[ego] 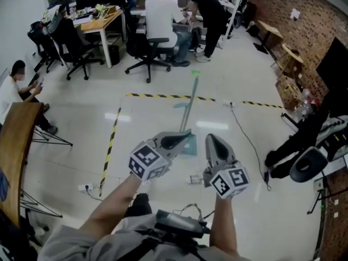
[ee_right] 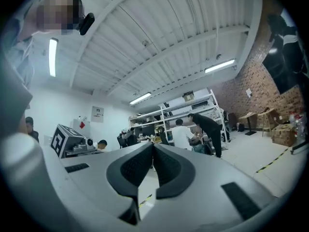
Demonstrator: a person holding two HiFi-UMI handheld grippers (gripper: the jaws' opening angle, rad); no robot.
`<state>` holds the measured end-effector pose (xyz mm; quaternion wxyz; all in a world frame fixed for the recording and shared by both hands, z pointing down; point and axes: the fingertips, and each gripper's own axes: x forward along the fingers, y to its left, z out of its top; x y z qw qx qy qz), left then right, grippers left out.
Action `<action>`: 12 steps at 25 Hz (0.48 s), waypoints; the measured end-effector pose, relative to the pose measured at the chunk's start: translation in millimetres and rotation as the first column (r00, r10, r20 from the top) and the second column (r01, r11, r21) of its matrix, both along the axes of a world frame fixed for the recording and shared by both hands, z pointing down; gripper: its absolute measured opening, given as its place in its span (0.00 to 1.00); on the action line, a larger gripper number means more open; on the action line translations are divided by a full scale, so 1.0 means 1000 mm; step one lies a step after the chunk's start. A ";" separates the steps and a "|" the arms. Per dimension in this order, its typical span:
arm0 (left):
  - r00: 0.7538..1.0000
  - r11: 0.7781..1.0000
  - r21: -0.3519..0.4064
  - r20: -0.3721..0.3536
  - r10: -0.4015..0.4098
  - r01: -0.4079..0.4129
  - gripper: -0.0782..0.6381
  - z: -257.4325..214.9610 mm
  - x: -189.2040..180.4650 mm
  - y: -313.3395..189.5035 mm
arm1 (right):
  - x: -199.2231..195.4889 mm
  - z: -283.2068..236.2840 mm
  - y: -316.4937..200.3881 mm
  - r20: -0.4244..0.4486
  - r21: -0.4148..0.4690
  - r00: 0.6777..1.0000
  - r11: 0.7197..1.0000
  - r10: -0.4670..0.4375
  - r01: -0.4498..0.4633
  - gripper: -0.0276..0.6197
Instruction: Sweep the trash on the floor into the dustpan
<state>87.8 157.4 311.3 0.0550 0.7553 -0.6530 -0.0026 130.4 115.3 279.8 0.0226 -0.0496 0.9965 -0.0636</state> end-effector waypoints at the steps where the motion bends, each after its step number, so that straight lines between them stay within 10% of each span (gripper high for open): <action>1: 1.000 1.000 0.001 -0.005 0.004 -0.004 0.11 0.003 -0.014 -0.007 | -0.014 0.003 -0.007 -0.013 0.005 1.000 1.000 0.008 -0.008 0.04; 12: 0.987 0.989 -0.084 -0.108 0.116 -0.125 0.11 0.068 -0.153 -0.085 | -0.146 0.031 -0.070 -0.166 0.032 0.975 0.989 0.147 -0.144 0.04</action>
